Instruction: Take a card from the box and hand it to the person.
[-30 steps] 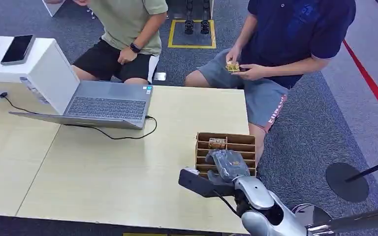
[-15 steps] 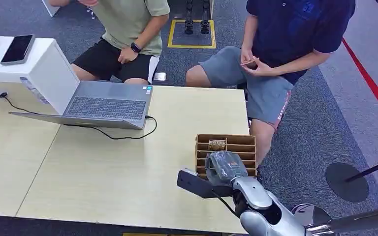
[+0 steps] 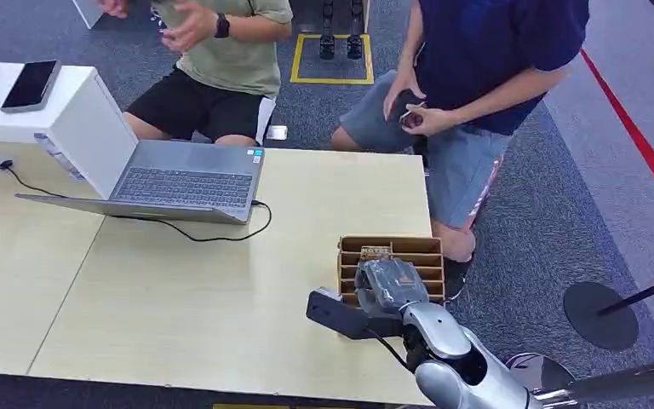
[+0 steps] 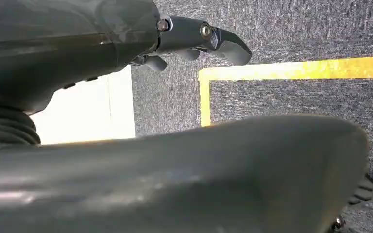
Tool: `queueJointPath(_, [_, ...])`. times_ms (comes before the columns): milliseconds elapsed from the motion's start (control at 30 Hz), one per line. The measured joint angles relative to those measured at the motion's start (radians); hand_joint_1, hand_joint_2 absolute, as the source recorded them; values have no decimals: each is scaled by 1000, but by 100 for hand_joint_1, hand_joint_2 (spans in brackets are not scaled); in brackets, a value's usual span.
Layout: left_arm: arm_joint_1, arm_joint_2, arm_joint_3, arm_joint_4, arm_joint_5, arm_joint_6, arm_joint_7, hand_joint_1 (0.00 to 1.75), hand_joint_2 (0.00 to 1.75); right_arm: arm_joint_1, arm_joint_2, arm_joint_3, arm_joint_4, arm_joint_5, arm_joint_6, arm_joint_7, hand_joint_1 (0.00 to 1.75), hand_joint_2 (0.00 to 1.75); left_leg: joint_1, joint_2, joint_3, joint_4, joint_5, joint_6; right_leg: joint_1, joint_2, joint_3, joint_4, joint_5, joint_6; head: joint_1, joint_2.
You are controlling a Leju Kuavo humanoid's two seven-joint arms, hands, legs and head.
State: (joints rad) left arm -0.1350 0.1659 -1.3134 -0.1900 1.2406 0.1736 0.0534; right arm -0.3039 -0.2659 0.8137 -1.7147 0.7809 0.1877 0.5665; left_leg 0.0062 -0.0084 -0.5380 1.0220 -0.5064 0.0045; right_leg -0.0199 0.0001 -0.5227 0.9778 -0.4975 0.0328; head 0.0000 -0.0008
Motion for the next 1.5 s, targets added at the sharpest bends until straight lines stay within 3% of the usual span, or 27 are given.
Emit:
queueJointPath(200, [0, 2, 0, 0, 1, 0, 0, 0, 0, -1, 0, 1, 3, 0, -2, -1, 166, 175, 0, 0, 0, 0, 0, 0, 0, 0, 0, 0, 0, 0, 0, 0])
queueJointPath(233, [0, 2, 0, 0, 1, 0, 0, 0, 175, -1, 0, 1, 4, 0, -2, -1, 169, 175, 0, 0, 0, 0, 0, 0, 0, 0, 0, 0, 0, 0, 0, 0])
queueJointPath(500, [0, 2, 0, 0, -3, 7, 5, 0, 175, -1, 1, 1, 10, 5, -14, -4, 168, 175, 0, 0, 0, 0, 0, 0, 0, 0, 0, 0, 0, 0, 0, 0])
queueJointPath(900, [0, -2, 0, 0, 14, 7, 0, 0, 175, 4, 38, -24, 11, 130, -142, -79, 168, 175, 0, 0, 0, 0, 0, 0, 0, 0, 0, 0, 0, 0, 0, 0])
queueJointPath(1500, [0, -6, 0, 0, 17, 6, 0, 0, 175, 15, 59, -55, 10, 151, -162, -96, 168, 175, 0, 0, 0, 0, 0, 0, 0, 0, 0, 0, 0, 0, 0, 0])
